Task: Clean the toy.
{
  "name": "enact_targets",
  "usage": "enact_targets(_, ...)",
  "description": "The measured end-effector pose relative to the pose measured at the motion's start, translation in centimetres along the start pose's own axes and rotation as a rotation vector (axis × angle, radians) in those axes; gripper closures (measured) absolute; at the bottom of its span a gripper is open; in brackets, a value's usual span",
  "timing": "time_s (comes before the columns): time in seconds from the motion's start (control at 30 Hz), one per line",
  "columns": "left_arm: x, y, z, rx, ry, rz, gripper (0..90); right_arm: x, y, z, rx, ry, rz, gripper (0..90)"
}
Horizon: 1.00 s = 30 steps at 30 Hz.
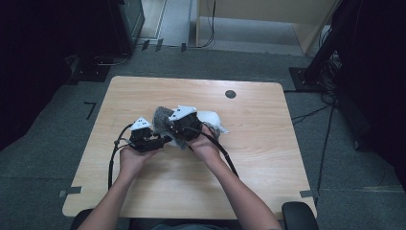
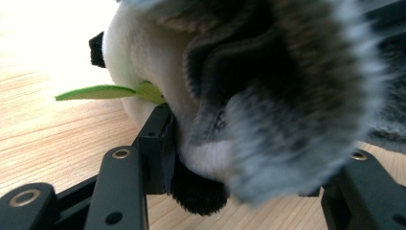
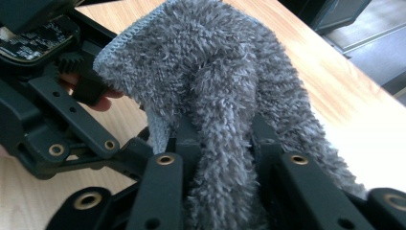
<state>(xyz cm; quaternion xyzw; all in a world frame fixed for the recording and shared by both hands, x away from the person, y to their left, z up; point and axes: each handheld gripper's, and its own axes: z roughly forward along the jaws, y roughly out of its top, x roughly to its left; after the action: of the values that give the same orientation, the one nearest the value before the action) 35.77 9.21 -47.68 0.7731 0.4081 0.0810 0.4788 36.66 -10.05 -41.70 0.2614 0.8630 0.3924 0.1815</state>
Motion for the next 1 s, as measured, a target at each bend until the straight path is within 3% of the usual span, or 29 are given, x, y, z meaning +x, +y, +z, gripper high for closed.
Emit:
enact_targets(0.13,-0.2,0.0,0.2,0.000,0.008,0.004,46.6,-0.3,-0.3,-0.7,0.025,0.007,-0.006,75.6)
enact_targets(0.33,0.0,-0.1,0.1,0.005,0.000,-0.004,46.6,-0.9,-1.4,-2.2,0.055,-0.021,-0.019,75.7)
enact_targets(0.4,0.0,-0.2,0.1,-0.001,-0.001,-0.002,46.5,-1.4,-2.2,-2.9,0.046,-0.023,-0.002,75.7)
enact_targets(0.5,0.0,-0.2,0.1,0.000,0.000,-0.005,46.6,-2.1,-3.2,-4.2,0.014,-0.008,0.062,75.8)
enact_targets(1.0,0.1,-0.2,0.1,-0.003,-0.010,-0.006,46.4,-4.2,-7.7,-10.1,0.009,-0.086,0.130,75.9)
